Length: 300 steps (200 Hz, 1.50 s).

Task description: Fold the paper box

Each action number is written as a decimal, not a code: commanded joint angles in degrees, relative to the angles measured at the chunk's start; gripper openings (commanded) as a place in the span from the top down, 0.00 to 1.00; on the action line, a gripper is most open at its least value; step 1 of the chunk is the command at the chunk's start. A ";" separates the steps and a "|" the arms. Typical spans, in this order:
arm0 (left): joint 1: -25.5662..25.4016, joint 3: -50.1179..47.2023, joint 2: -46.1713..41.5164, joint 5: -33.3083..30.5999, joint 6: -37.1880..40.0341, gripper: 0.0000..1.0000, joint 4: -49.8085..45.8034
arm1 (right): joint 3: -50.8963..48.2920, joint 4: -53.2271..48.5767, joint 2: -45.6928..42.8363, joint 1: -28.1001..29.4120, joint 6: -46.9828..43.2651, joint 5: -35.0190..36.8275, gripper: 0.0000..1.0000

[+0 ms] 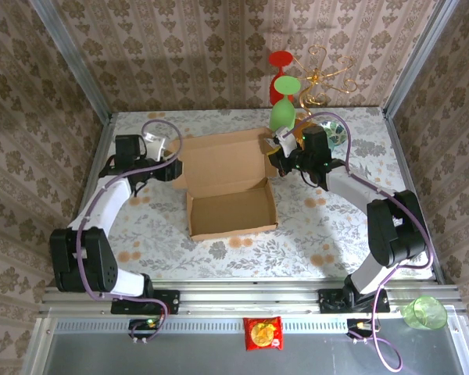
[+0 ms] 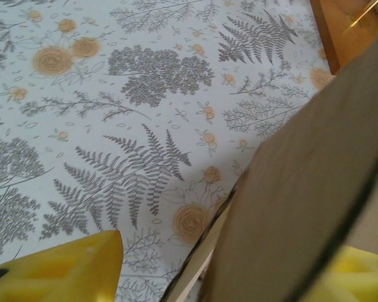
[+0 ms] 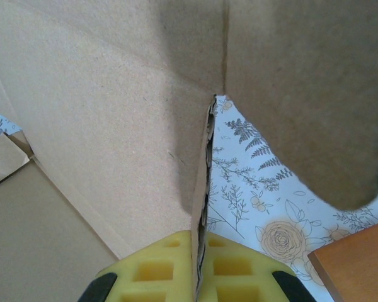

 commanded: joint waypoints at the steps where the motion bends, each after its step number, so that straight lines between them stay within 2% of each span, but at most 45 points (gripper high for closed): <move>1: -1.30 2.89 0.81 -2.25 0.30 0.45 -0.12 | 1.60 1.09 0.74 0.18 0.17 0.77 1.00; 50: -4.80 8.50 4.71 -7.25 -1.25 0.90 -6.55 | 1.05 4.45 0.91 1.35 4.37 5.18 1.00; 71: -7.08 9.19 5.03 -11.59 -3.92 1.00 -7.62 | 0.16 8.79 1.13 3.04 8.60 8.55 1.00; 120: -9.22 7.62 2.95 -22.06 -15.82 1.00 1.07 | -0.35 21.33 4.23 9.41 20.53 25.66 1.00; 150: -8.36 6.23 2.59 -24.04 -20.56 1.00 11.00 | 3.40 26.86 8.38 11.16 25.58 32.56 1.00; 182: -6.52 5.41 4.77 -22.47 -22.41 1.00 22.59 | 10.10 29.89 14.27 12.29 28.03 34.55 1.00; 232: -3.28 -6.63 6.68 -16.39 -27.19 1.00 44.33 | 13.48 33.64 21.34 15.38 29.12 39.30 1.00; 300: -5.00 -16.82 6.82 -17.50 -31.23 1.00 55.07 | 8.26 35.93 22.44 16.09 30.61 39.40 1.00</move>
